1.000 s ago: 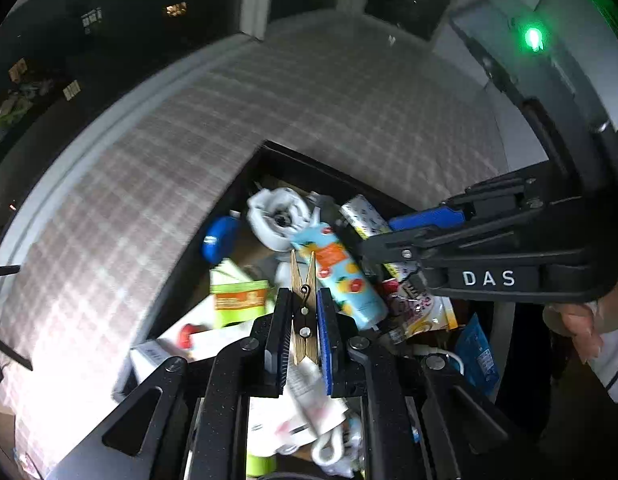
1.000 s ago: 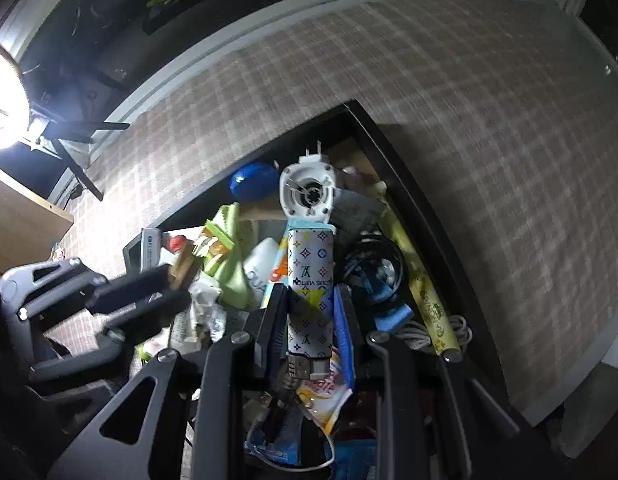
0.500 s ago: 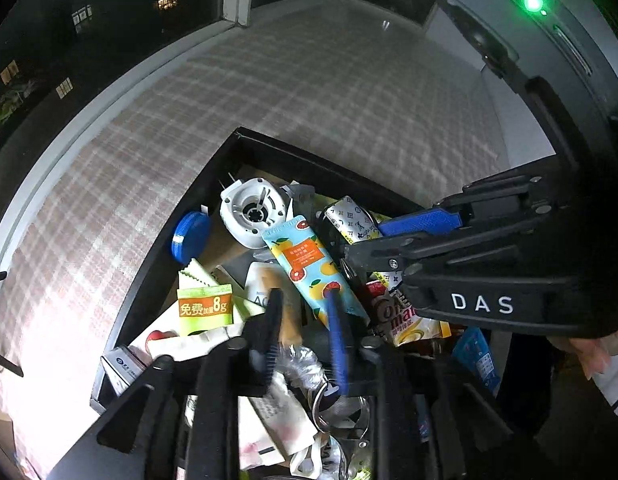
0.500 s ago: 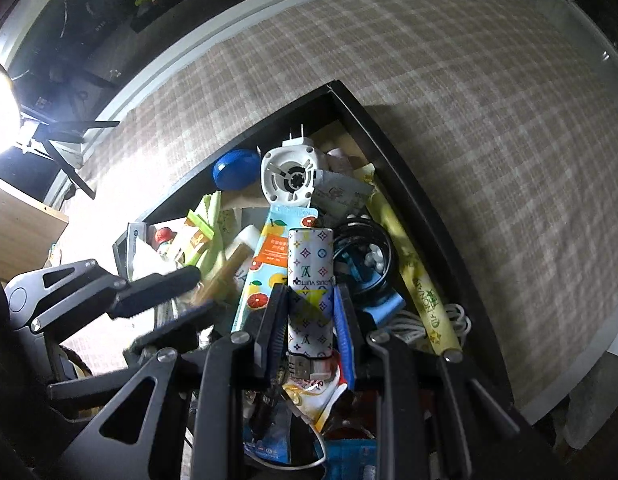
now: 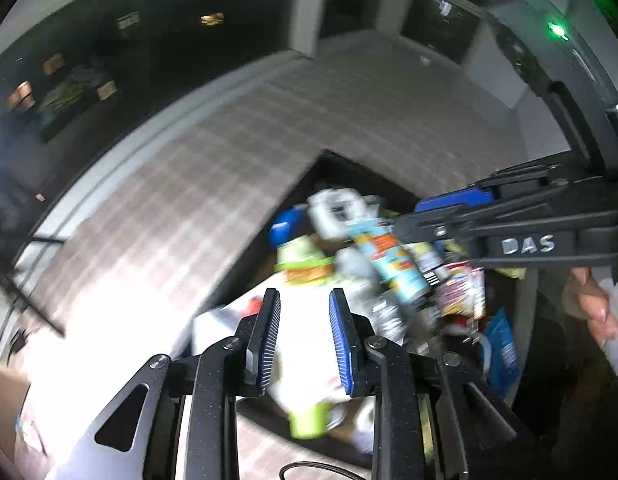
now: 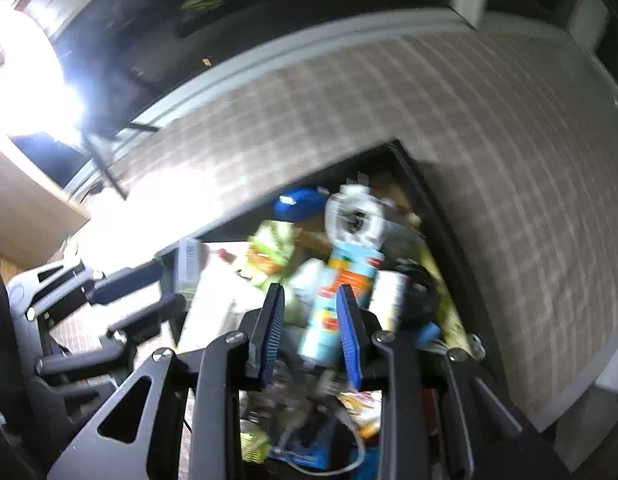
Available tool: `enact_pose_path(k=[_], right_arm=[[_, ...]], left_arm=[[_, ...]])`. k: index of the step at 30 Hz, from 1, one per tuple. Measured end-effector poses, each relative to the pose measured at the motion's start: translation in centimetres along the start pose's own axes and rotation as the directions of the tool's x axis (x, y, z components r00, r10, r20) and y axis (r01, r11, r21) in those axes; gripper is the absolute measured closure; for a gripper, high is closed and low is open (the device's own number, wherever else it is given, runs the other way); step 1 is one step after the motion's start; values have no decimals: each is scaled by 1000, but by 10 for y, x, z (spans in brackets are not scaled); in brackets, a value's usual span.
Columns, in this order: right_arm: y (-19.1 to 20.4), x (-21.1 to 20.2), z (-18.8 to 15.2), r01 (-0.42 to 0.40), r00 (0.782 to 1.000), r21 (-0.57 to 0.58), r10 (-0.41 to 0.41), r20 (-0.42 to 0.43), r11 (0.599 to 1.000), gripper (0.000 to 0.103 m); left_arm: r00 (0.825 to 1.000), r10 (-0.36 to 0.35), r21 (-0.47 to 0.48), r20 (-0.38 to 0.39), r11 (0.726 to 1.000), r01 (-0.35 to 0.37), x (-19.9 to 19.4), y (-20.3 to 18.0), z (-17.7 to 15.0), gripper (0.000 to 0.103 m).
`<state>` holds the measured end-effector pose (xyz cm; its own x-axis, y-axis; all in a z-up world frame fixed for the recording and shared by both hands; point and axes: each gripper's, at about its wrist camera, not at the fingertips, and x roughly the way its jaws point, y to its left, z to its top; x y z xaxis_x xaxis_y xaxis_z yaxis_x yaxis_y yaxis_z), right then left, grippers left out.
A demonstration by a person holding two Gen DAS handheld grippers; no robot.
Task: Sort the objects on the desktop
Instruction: 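Move both open tools back toward the items on the floor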
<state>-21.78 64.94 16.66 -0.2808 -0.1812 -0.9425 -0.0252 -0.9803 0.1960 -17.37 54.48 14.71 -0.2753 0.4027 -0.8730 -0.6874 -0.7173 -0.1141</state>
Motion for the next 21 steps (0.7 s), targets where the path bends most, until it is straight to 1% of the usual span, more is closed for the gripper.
enact_pose_path(k=[2,3,5,8,9,11,13,15,16,17,18,19,21], right_arm=[[22,2,4,-5,1000,-49,5,1,999,76],[36,4,6,-11,1000,-84,11,-1,996,76],[61,10,8,-9,1000,-141,9,-2,990,76],[103,22,10,-21,1000,-230,18,-12,973,75],[117,27,11,-22,1000,-257,19,-17,966,75],[150,39,13,-30,999,-317,22,-26,948,75],[182,49,14,-29,999,-371,22,-24,928,75],[220,59,15,-33,999,-435,27,-20,900,75],[239,63,15,-37,999,-466,32,-19,884,75],[258,69,13,-43,999,-499,40,-17,866,75],[277,74,11,-51,999,-530,51,-16,846,75],[293,77,9,-60,998,-554,61,-16,830,75],[329,87,6,-74,997,-602,80,-17,795,75]], left_arm=[[999,49,-40,7,998,-49,-10,26,-13,79],[997,76,-77,7,994,-75,-16,45,-22,79],[994,105,-138,1,985,-104,-25,79,-39,79],[982,188,-214,-5,959,-185,-42,128,-71,79],[976,219,-245,-14,945,-216,-49,149,-85,79],[967,251,-295,-32,922,-249,-60,183,-108,79],[955,290,-350,-57,890,-292,-71,218,-134,79],[943,322,-400,-85,856,-329,-79,251,-160,79],[934,341,-427,-105,833,-352,-84,273,-176,79],[928,355,-439,-118,819,-369,-86,285,-186,79],[916,375,-455,-140,797,-396,-90,304,-201,79],[910,385,-460,-152,787,-410,-92,315,-210,79],[891,415,-473,-183,758,-450,-97,342,-231,79]])
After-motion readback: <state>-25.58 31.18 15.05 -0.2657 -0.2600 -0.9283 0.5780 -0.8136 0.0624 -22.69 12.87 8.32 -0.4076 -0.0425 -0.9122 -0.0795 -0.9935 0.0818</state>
